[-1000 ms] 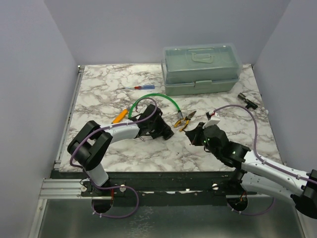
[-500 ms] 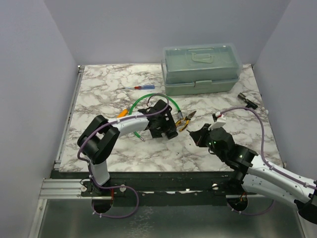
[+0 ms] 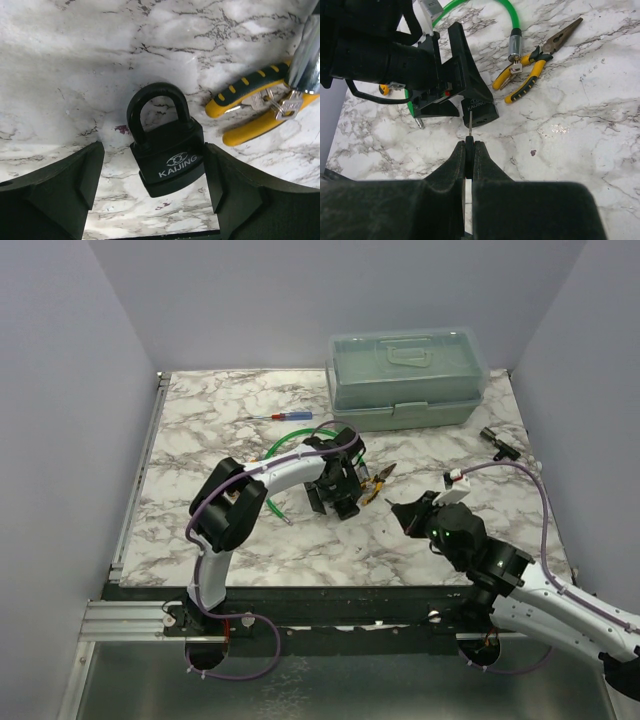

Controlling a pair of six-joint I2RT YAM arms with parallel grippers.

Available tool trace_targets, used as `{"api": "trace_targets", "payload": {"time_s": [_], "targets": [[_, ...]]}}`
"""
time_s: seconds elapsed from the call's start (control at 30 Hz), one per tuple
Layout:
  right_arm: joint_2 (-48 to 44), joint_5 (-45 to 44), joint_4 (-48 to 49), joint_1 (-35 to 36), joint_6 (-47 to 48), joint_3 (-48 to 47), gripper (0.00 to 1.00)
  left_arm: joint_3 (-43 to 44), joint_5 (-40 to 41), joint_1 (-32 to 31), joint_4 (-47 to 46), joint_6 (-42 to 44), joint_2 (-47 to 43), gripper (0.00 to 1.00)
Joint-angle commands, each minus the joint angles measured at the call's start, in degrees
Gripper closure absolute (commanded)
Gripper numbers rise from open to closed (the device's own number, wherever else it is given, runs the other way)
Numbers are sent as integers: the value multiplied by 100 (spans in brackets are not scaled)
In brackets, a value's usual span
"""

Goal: Unlock with the key

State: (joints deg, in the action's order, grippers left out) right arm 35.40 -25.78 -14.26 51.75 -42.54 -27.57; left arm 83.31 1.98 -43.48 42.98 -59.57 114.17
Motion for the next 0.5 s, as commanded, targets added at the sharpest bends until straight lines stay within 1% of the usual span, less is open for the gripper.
{"api": "trace_targets", "payload": {"time_s": [0.0,0.2,0.47], "targets": [[-150,-208,-184,20,-9,138,100,390,653,-109,1115,-345,390,15],[-326,-207,-248,20,41,157,100,697,813,-165,1386,-686,497,15],[-572,-257,-224,20,110,252,100,1368,922,-311,1832,-738,880,15]]}}
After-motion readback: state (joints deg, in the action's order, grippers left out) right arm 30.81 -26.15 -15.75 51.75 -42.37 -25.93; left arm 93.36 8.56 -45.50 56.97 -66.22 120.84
